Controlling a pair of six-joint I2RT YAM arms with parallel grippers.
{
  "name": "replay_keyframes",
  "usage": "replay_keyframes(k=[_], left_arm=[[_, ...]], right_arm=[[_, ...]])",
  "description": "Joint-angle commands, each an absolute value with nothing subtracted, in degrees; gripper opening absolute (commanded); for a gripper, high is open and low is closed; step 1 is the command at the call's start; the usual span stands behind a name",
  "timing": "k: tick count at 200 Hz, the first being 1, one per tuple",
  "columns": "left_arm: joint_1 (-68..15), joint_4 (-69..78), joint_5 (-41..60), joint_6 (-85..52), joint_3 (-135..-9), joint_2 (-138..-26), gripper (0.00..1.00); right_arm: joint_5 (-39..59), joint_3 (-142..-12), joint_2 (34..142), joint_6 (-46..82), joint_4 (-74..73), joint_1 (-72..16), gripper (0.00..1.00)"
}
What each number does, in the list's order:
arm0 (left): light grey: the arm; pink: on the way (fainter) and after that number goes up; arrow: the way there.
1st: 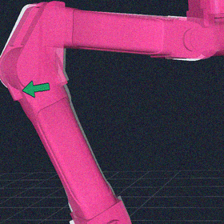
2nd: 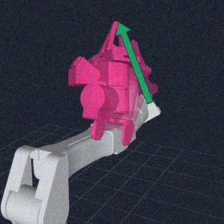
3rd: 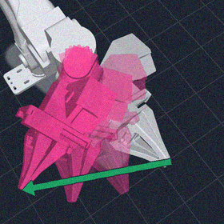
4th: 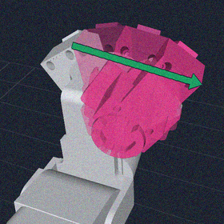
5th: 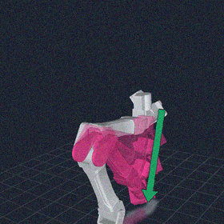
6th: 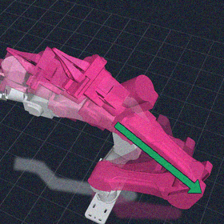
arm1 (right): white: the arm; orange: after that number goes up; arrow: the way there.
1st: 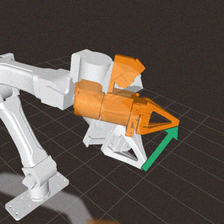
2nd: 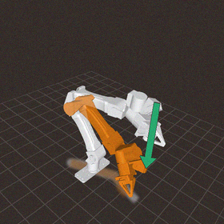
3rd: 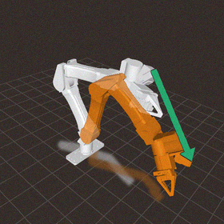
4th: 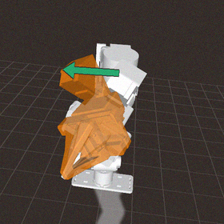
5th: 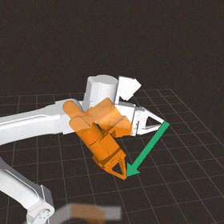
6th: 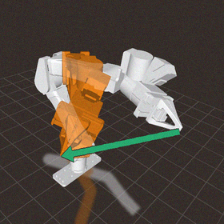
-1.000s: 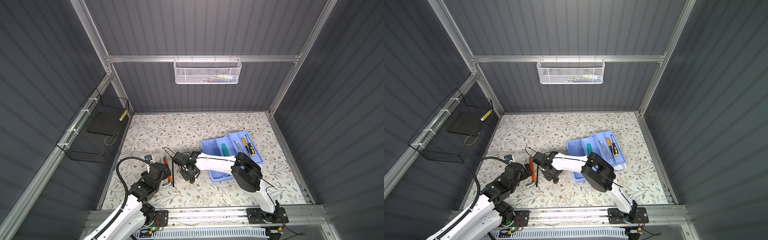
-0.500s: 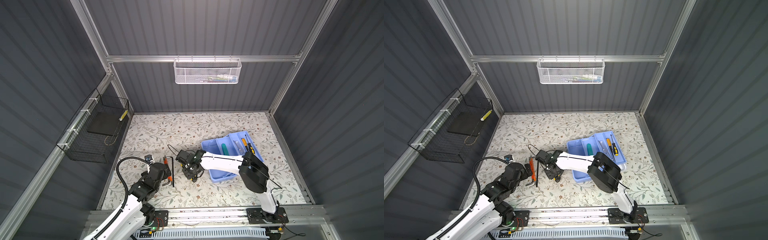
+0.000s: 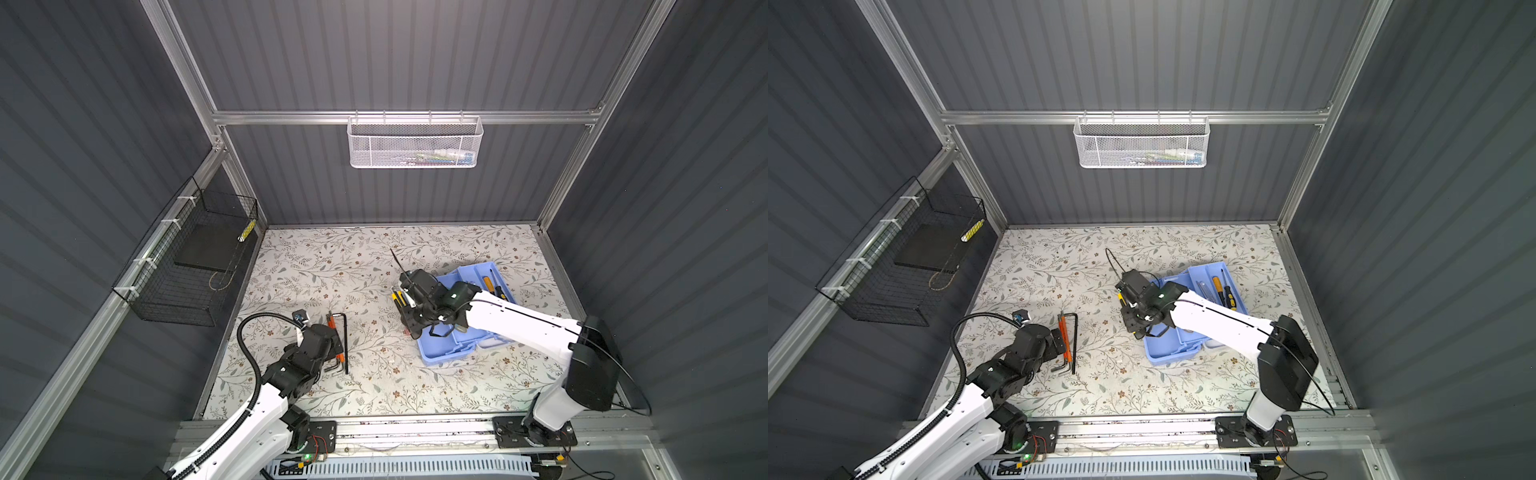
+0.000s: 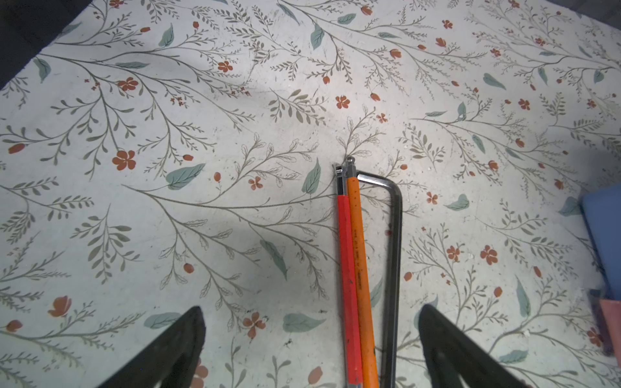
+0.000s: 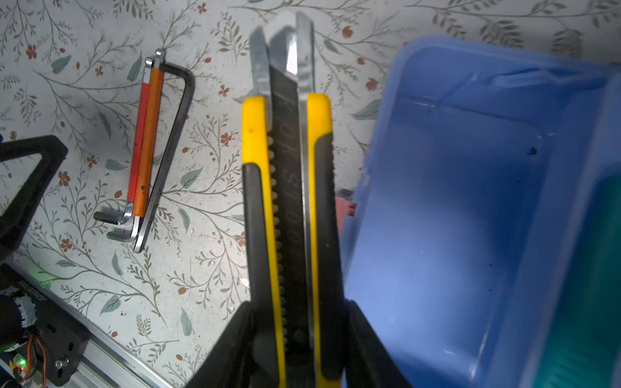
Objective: Pack the tool kit
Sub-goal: 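Lift the box cutter and carry it over the blue tray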
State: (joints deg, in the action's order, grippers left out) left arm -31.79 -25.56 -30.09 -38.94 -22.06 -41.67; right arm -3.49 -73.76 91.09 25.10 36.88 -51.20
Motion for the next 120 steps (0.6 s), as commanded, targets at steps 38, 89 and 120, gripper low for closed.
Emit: replay_keyframes(k=[38, 89, 120], left_arm=[[-31.4, -24.2, -29.4, -37.4, -23.6, -44.3, 0.99], [-31.3, -24.1, -29.3, -37.3, -23.4, -43.4, 0.99], [-31.3, -23.9, -28.9, -37.1, -23.4, -43.4, 1.00]], right_arm=[[-4.2, -67.5, 80.7, 24.1, 39.8, -43.0, 0.24], [-4.1, -64.3, 79.1, 21.9, 41.1, -36.7, 0.25], [-5.1, -64.2, 79.8, 20.9, 41.8, -34.9, 0.24]])
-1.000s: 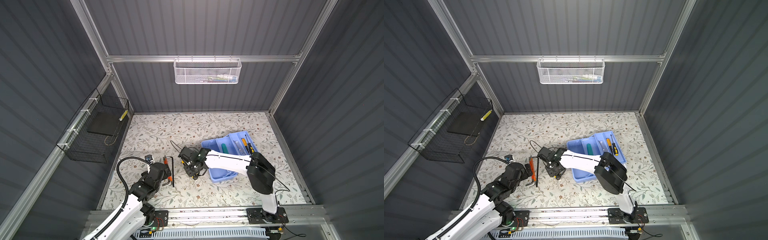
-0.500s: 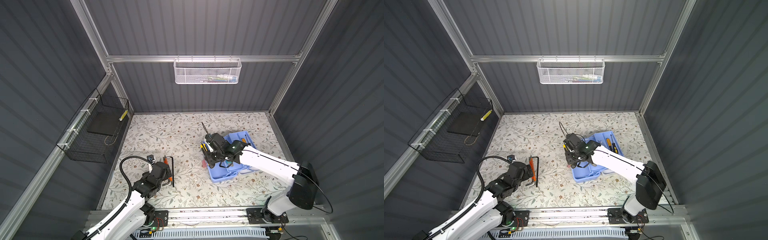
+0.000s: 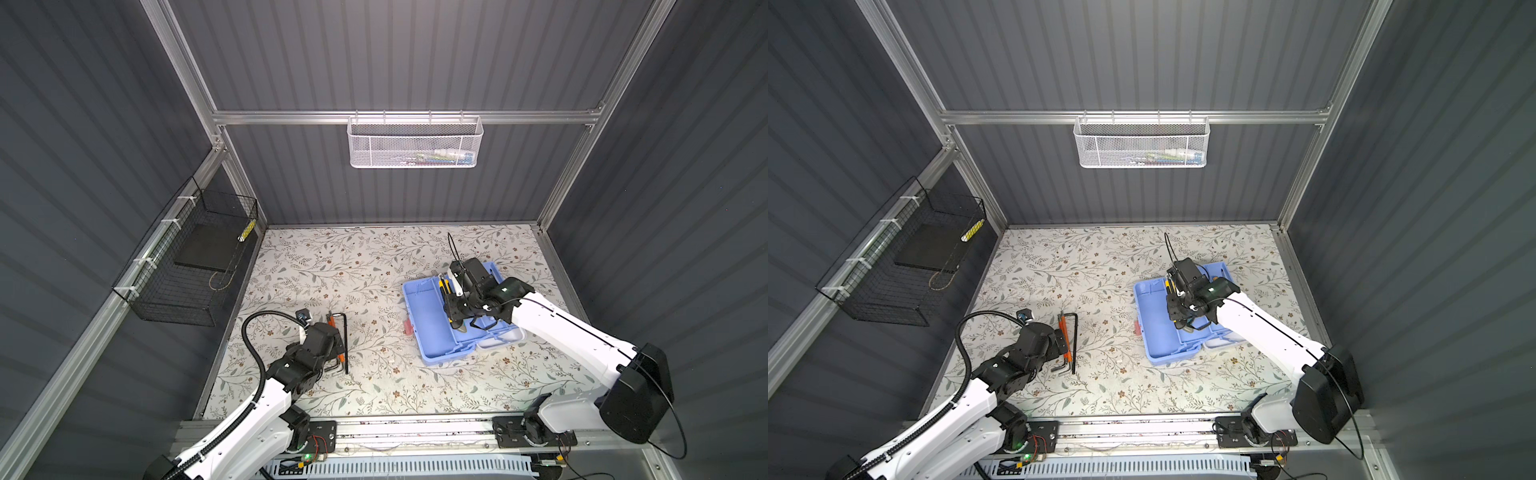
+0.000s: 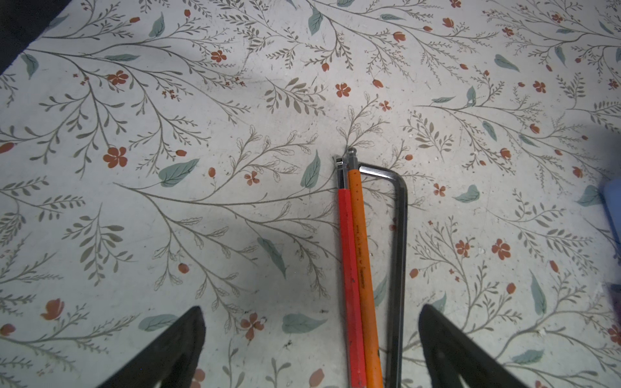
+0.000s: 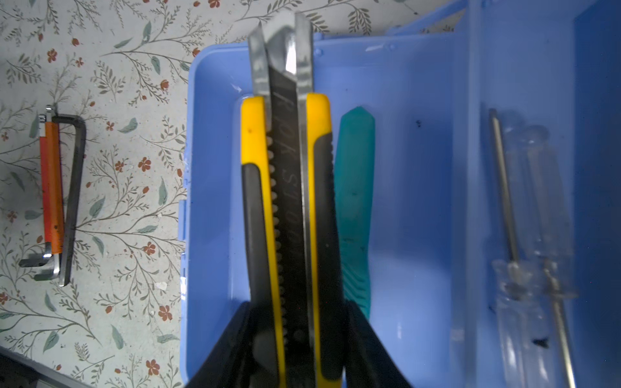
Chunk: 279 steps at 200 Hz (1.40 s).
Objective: Pack the tool kit
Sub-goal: 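Lift the box cutter and carry it over the blue tray, then lower the box cutter beside the teal knife and open the right gripper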
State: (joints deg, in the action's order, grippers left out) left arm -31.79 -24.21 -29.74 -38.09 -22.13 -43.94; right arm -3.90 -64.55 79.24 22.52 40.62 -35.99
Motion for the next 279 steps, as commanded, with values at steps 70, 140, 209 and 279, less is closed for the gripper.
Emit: replay_keyframes(k=[70, 140, 209, 279], left_arm=[[-31.3, -23.8, -28.5, -36.7, -23.4, -43.6, 0.99], [-31.4, -23.7, -28.5, -36.6, -23.3, -43.3, 1.00], [-31.3, -23.6, -28.3, -36.5, -23.3, -43.4, 0.99], [-31.3, -23.7, -28.0, -36.3, -23.0, -42.6, 1.00]], right_arm=[[-8.1, -65.5, 84.6, 19.5, 44.0, -33.1, 0.25], [-11.7, -68.3, 88.5, 20.3, 46.6, -33.0, 0.37], [-11.7, -69.8, 87.4, 20.8, 47.6, -33.2, 0.50], [-5.3, -69.1, 82.3, 21.2, 45.1, -34.0, 0.36]])
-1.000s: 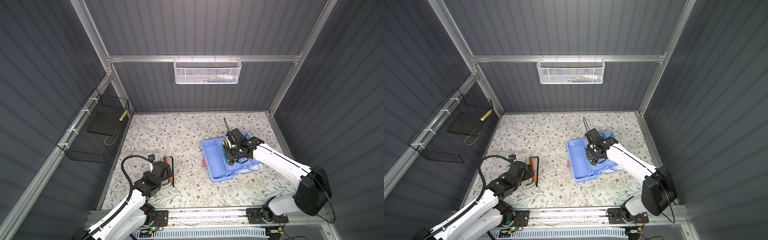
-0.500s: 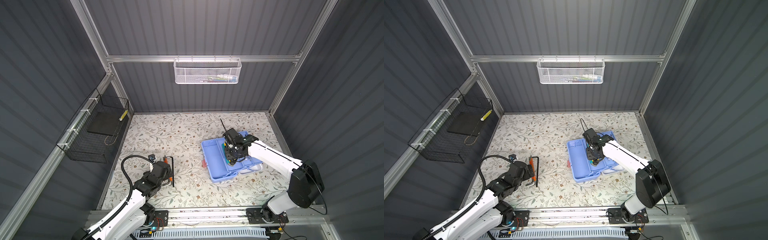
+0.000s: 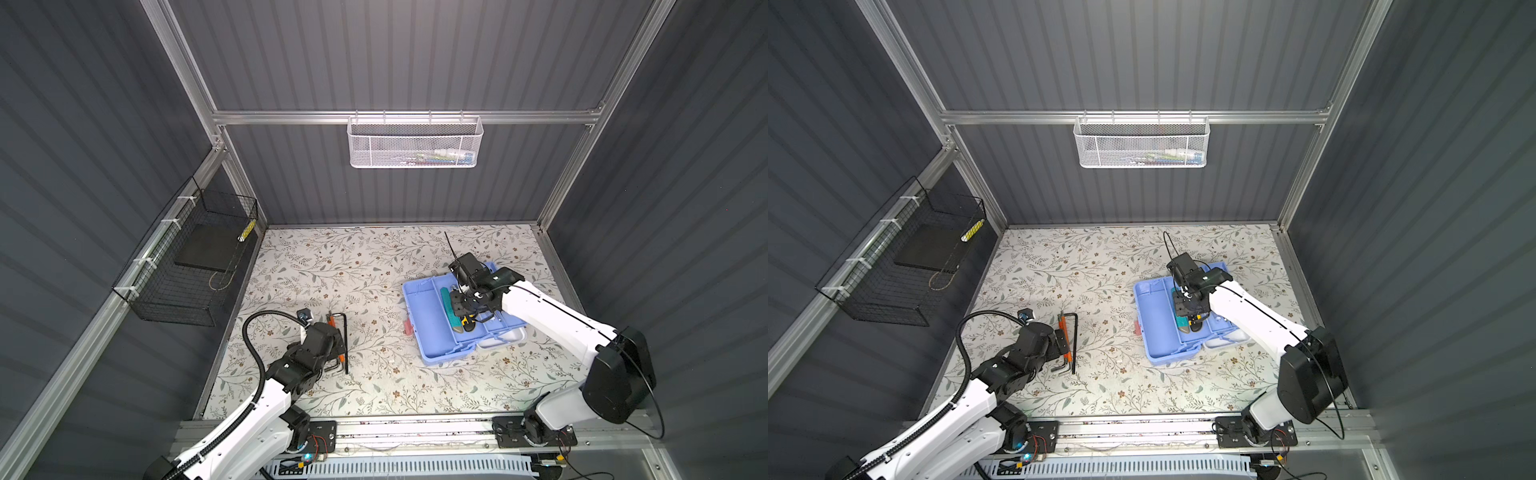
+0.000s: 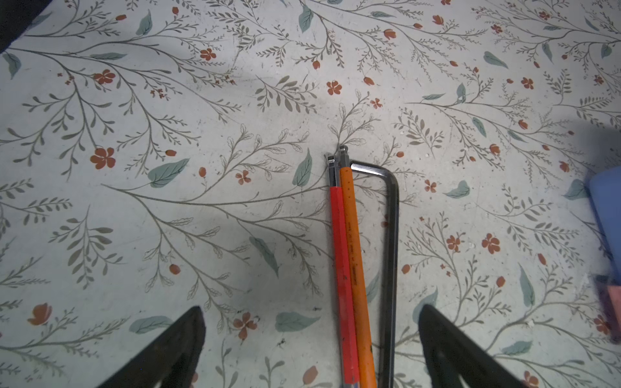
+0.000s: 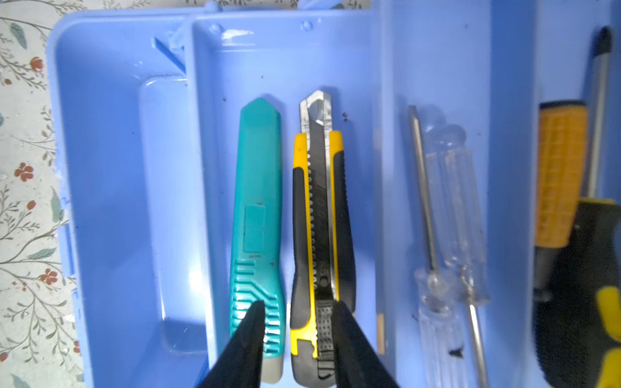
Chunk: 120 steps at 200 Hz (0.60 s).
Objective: Pack the tool kit
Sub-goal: 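Lower the box cutter beside the teal knife and open the right gripper, then raise the right gripper from the tray while the left gripper hovers over hex keys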
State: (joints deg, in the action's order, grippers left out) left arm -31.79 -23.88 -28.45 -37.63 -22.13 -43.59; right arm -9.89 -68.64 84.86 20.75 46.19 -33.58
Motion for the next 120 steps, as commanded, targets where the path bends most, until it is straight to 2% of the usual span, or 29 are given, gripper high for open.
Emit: replay_keyframes(k=[1, 27, 56, 86, 120], left_arm=[[-31.4, -23.7, -28.0, -36.3, -23.0, -42.6, 1.00], [-31.4, -23.7, -27.2, -35.9, -22.8, -41.6, 0.99], [-31.3, -22.3, -24.4, -34.1, -22.4, -41.1, 1.00], [-31.3, -20.4, -18.9, -31.3, -22.2, -41.1, 0.99], [-31.3, -19.2, -18.0, -30.6, -22.0, -41.8, 0.99]], right_arm=[[-4.9, -69.2, 82.1, 21.2, 45.0, -34.0, 0.36], [3.0, -71.7, 77.7, 20.5, 48.4, -33.9, 0.39], [6.9, -74.4, 72.2, 18.0, 54.7, -33.5, 0.43], [8.8, -78.3, 71.1, 16.9, 58.2, -33.4, 0.43], [9.6, -79.0, 67.3, 17.0, 59.1, -33.4, 0.43]])
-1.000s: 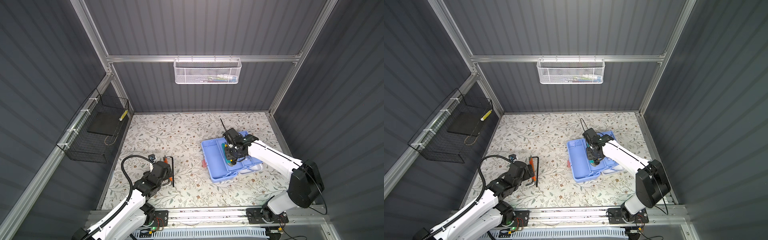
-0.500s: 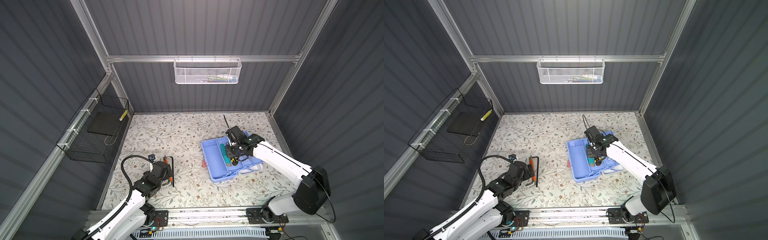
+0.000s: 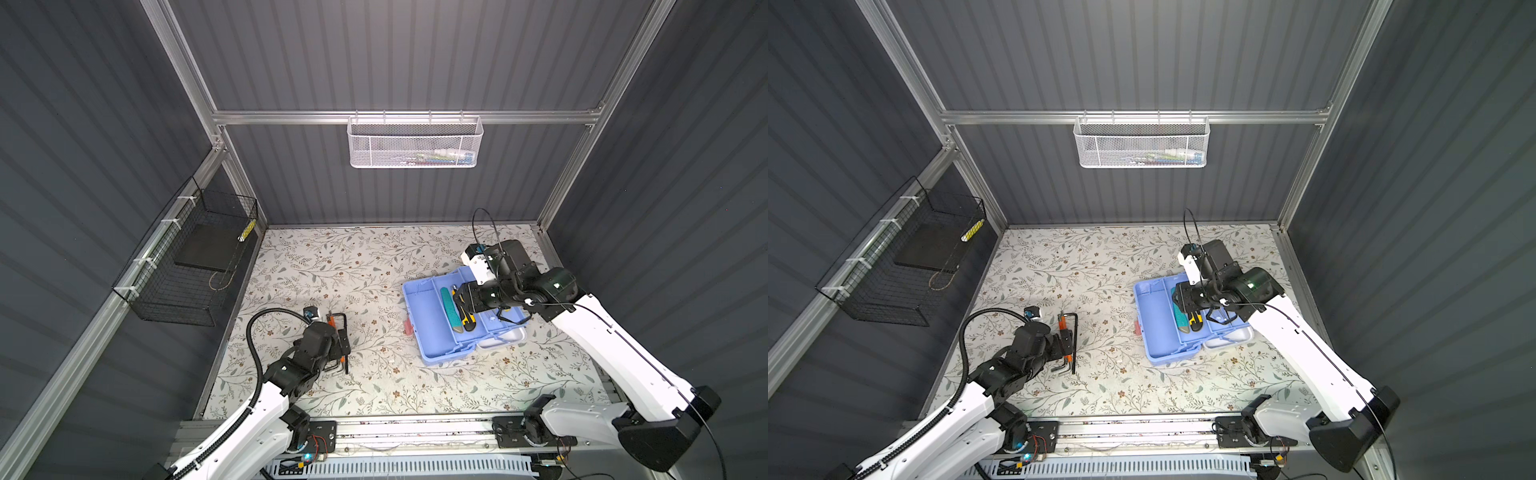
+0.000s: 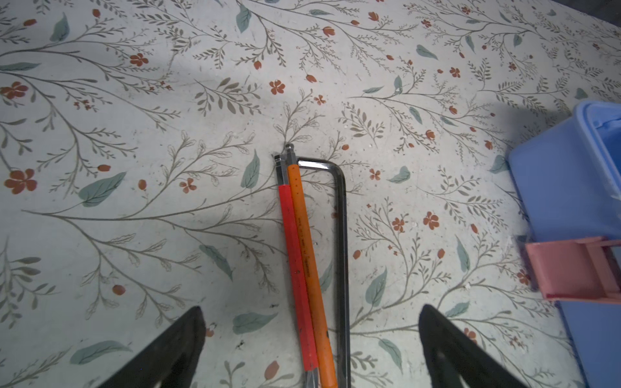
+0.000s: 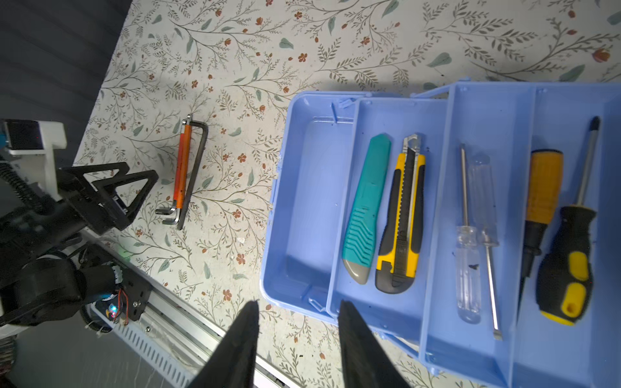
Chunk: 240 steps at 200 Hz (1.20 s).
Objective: Pack the tool kit
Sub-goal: 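Raise the right gripper from the tray while the left gripper hovers over hex keys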
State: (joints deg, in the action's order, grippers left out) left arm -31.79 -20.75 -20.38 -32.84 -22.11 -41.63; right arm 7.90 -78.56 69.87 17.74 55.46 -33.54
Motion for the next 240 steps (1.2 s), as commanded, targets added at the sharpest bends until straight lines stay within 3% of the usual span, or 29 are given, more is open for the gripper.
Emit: replay_keyframes(k=[1, 77, 114, 153, 240], left_arm=[[-31.3, -19.2, -18.0, -30.6, -22.0, -41.8, 1.00], [-31.4, -18.6, -16.4, -29.8, -22.9, -45.0, 1.00], [-31.4, -19.8, -20.0, -37.6, -23.6, -47.5, 0.99], [-31.4, -13.4, -14.9, -42.8, -21.0, -52.9, 1.00], [-32.4, -5.1, -5.4, -40.0, -20.8, -61.9, 0.99]], right_arm=[[9.7, -78.9, 67.2, 17.0, 59.1, -33.4, 0.43], [9.0, -76.6, 61.4, 18.2, 61.0, -33.1, 0.46], [13.2, -74.3, 63.3, 20.9, 53.7, -33.9, 0.40], [16.7, -67.3, 63.4, 24.2, 41.4, -35.9, 0.40], [21.8, -61.4, 69.1, 24.5, 31.2, -37.3, 0.39]])
